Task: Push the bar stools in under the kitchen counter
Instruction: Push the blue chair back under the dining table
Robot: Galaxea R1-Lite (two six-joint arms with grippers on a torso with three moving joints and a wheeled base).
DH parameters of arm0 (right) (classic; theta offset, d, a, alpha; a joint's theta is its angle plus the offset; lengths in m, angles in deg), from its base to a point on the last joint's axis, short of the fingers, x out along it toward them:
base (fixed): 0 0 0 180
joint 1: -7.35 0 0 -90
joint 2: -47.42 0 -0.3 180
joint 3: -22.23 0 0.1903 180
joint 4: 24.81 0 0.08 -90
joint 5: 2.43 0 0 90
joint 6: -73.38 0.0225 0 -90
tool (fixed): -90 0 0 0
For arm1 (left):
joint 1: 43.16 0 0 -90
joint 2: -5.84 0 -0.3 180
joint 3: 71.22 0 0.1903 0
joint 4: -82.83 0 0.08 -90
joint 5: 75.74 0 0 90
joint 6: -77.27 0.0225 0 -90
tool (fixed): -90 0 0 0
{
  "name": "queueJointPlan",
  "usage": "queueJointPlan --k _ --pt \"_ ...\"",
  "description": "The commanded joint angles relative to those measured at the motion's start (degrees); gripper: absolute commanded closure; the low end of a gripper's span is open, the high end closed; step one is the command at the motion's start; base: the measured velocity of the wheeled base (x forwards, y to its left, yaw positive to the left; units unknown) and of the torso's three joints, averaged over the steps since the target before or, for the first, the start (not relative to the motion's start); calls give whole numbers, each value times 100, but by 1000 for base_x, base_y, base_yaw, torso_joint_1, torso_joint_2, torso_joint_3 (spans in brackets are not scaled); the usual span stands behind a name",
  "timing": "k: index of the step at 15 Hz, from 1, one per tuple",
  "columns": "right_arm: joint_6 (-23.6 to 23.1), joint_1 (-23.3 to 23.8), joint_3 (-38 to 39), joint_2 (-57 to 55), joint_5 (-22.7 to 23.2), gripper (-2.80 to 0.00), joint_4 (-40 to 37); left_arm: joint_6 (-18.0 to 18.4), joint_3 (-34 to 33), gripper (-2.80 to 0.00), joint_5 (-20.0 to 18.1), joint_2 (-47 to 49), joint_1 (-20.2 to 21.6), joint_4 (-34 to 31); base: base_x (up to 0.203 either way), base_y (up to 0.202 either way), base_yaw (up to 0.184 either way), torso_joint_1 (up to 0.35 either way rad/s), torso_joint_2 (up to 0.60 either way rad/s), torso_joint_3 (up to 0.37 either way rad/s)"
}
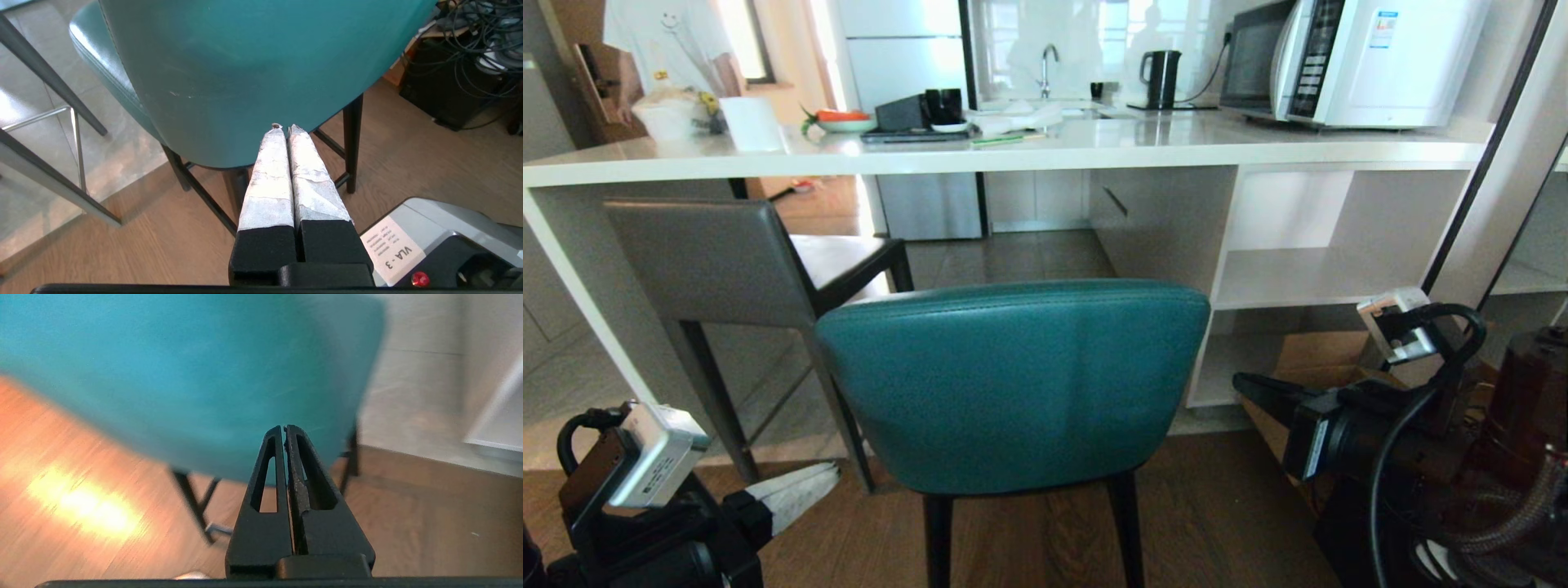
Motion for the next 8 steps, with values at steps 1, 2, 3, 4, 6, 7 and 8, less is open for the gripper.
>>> queueJointPlan --k 1,2,3,4,6,7,8 --pt "6 -254 72 88 -2 0 22 4 76 0 -1 81 2 33 0 0 0 0 0 0" --pt "6 -448 103 85 -6 0 11 4 91 0 -3 108 2 33 0 0 0 0 0 0" --pt "6 -623 140 82 -11 0 2 4 86 0 -1 137 10 33 0 0 0 0 0 0" --pt "6 -754 158 63 -13 0 -6 4 91 0 0 153 10 33 0 0 0 0 0 0" --pt "6 -843 158 20 -13 0 -12 4 108 0 -8 209 2 33 0 0 0 0 0 0" --pt "13 -867 158 13 -20 0 -12 4 147 0 -6 240 2 33 0 0 0 0 0 0" --pt "47 -868 166 13 -22 0 -12 4 160 0 -8 281 4 31 0 0 0 0 0 0"
